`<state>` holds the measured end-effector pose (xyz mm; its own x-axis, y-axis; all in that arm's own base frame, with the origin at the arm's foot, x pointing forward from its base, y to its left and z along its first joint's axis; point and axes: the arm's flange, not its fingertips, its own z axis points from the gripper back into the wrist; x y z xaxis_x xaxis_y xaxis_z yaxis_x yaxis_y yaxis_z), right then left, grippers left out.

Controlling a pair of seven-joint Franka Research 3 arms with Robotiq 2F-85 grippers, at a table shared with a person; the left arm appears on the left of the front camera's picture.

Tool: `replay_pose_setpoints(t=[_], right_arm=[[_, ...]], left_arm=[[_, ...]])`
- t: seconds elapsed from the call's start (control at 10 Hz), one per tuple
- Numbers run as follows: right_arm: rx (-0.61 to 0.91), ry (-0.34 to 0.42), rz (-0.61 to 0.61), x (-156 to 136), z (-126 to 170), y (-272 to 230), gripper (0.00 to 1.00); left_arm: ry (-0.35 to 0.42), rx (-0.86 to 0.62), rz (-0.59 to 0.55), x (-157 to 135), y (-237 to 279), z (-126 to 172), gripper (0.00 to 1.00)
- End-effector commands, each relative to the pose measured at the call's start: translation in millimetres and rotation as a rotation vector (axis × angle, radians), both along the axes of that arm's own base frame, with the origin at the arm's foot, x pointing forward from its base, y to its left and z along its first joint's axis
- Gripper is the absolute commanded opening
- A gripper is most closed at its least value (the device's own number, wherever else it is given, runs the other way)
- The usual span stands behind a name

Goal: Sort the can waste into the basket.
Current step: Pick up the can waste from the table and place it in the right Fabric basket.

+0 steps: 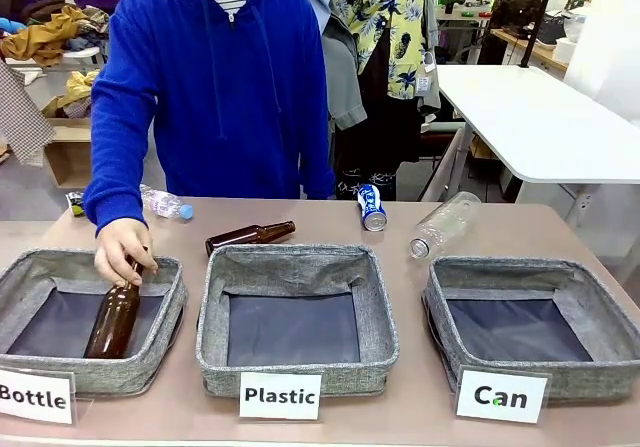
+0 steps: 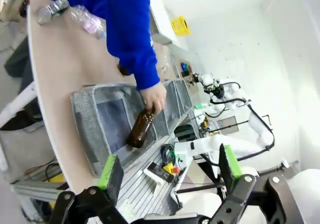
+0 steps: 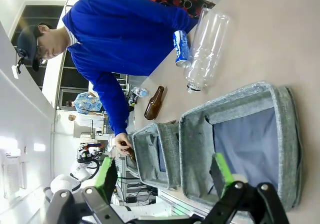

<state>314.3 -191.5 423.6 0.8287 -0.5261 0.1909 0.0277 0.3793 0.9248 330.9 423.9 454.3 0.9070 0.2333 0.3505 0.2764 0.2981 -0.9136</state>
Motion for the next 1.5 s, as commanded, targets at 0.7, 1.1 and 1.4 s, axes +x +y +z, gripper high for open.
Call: replay_pose_setpoints(t=[0.7,1.1,1.4], right_arm=[[-0.001,-0.031,0.007,1,1,-1,1.00],[-0.001,-0.031,0.007,1,1,-1,1.00],[-0.001,-0.031,0.007,1,1,-1,1.00]], left_arm=[[0.099,0.268,-0.079,65,-49,32,1.00],[0.116,0.658,-0.327,169,-152,41,1.00],[0.081,0.933,-0.381,216,-227,22,1.00]])
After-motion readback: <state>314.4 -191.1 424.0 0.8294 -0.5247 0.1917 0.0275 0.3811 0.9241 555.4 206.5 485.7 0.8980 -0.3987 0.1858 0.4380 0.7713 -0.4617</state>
